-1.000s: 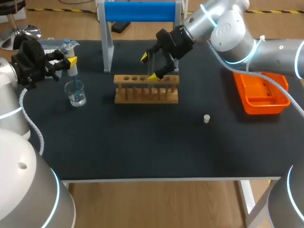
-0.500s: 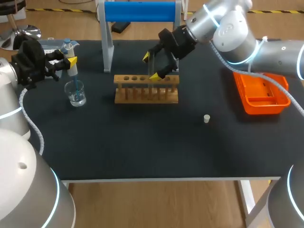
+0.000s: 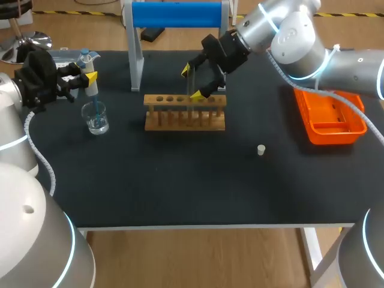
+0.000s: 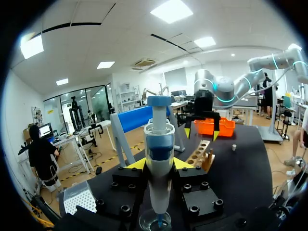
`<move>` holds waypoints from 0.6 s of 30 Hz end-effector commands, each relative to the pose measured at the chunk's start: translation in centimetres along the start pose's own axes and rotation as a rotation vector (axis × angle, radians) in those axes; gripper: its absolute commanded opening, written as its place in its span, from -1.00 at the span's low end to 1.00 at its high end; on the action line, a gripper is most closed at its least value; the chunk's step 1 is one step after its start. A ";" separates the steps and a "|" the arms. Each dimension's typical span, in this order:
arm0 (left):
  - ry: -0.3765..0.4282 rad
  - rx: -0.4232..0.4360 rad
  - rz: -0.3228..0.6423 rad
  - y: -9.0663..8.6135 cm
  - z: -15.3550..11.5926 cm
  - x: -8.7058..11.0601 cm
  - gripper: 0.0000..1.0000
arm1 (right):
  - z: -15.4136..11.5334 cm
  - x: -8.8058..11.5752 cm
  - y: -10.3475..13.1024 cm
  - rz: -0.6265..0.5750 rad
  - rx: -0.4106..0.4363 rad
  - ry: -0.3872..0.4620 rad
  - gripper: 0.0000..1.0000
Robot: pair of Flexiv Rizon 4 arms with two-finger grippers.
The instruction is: Invert the test tube, pick up the pipette, mount the tip to pipette, aspirate from beaker and dispense into the tube, eject the tip, return the pipette, and cap with the stopper.
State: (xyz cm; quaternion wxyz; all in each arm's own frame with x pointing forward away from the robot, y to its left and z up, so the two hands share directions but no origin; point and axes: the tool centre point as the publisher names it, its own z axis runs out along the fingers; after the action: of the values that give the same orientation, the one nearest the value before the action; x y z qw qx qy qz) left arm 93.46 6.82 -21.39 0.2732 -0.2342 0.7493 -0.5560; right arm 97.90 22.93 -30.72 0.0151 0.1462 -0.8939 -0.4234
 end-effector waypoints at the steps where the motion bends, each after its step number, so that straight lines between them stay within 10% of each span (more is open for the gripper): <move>1: 0.000 0.000 0.001 0.0 -0.1 0.0 -1.00 | -0.4 0.0 0.0 0.000 0.005 0.003 1.00; 18: 0.000 0.000 0.001 0.0 -0.1 0.0 -1.00 | -0.5 0.0 0.0 0.001 0.007 0.000 1.00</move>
State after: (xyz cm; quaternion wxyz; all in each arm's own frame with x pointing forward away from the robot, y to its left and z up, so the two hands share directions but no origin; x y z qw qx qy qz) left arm 93.46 6.82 -21.39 0.2732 -0.2342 0.7493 -0.5560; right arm 98.01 22.74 -30.56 0.0143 0.1450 -0.8950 -0.4215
